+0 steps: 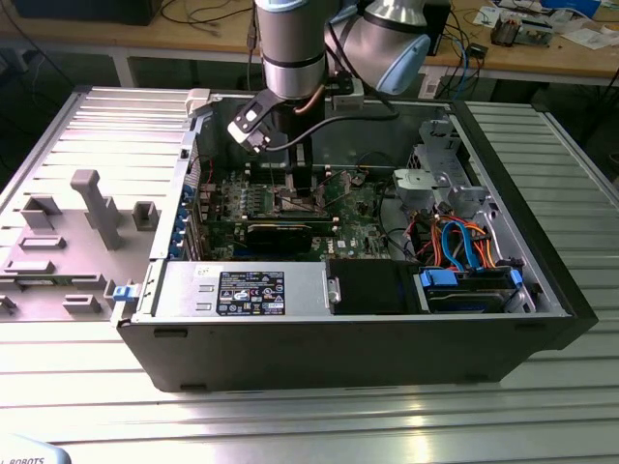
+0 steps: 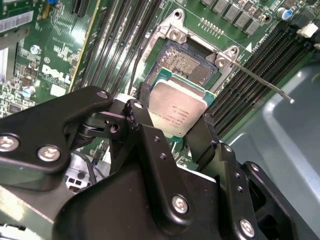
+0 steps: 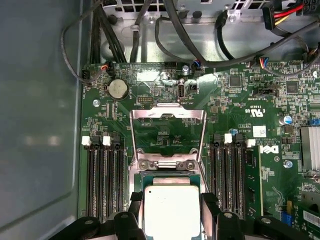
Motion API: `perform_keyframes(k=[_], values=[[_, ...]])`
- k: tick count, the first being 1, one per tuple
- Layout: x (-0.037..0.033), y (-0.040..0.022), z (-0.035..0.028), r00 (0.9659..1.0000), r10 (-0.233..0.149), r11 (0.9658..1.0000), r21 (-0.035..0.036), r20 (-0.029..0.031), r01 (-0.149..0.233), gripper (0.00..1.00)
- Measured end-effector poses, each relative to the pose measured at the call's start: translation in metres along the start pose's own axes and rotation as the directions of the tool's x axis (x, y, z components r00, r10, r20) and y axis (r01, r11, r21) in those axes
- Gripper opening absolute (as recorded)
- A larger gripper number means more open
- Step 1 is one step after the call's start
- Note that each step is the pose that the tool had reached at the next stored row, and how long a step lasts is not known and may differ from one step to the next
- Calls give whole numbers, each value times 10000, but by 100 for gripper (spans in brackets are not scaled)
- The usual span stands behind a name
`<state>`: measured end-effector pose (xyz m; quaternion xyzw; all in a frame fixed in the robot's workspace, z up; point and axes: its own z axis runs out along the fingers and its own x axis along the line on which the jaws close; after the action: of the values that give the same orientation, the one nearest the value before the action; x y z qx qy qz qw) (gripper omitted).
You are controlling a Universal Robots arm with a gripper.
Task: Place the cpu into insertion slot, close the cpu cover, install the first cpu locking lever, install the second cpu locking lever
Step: 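Place the cpu into insertion slot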
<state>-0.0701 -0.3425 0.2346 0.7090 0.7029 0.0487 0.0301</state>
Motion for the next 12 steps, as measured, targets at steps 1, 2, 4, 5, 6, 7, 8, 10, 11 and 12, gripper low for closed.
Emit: perform_keyframes(k=[1,2,4,5,6,7,8,10,11,12], values=[[-1,-14,12,10000,0,10000,0,1,0,54],[-1,-36,27,10000,-1,10000,-1,0,1,54],[-2,-54,60,10000,1,10000,-2,0,-1,54],[-2,-55,76,10000,0,10000,-2,-1,0,54],[-3,-58,97,10000,0,10000,-2,-2,0,54],[-3,-59,112,10000,-1,10000,-2,-2,1,54],[-4,-63,141,10000,-1,10000,-3,-4,1,54],[-4,-63,143,10000,0,10000,-2,-3,0,54],[-4,-63,144,10000,0,10000,0,-2,0,54],[-4,-64,147,10000,0,10000,-1,-4,0,54]])
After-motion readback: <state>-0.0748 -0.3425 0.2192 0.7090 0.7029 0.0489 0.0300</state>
